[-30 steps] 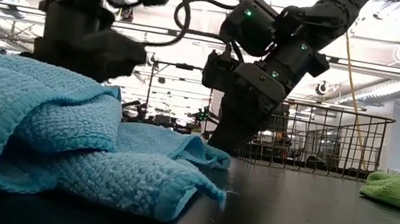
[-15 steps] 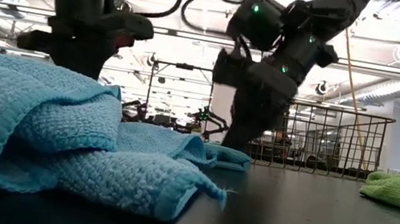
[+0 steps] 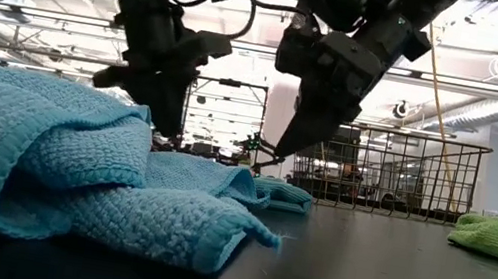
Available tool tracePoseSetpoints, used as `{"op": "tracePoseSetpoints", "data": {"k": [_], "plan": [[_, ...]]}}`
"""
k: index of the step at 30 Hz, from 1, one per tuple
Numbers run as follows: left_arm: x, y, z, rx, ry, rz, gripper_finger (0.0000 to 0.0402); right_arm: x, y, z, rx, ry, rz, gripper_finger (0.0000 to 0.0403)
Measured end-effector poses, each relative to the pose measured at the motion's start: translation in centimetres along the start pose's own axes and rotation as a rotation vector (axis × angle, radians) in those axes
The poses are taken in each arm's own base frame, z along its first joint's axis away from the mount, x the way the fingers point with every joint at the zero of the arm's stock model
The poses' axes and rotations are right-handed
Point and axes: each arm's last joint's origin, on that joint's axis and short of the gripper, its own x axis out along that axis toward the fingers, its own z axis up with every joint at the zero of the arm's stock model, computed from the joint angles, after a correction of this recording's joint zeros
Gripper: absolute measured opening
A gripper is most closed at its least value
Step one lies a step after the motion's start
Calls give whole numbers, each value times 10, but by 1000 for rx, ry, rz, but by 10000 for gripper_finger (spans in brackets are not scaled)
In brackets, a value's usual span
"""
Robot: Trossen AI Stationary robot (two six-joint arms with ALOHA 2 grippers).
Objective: Fold microfiber towels
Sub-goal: Fold the top blue towel
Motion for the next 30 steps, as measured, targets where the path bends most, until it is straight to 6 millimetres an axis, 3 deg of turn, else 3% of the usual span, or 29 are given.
{"op": "tracePoseSetpoints", "data": {"k": [9, 16, 23, 30], "plan": [[18, 7, 7, -10, 36, 35, 192, -19, 3, 4, -9, -27, -5, 73], [46, 4, 3, -32, 137, -2, 232, -22, 1, 4, -12, -28, -25, 75], [50, 2, 4, -41, 129, -27, 215, -22, 1, 4, -6, -21, -26, 75], [50, 2, 5, -32, 96, -5, 125, -22, 1, 2, 7, 0, -30, 75]]}}
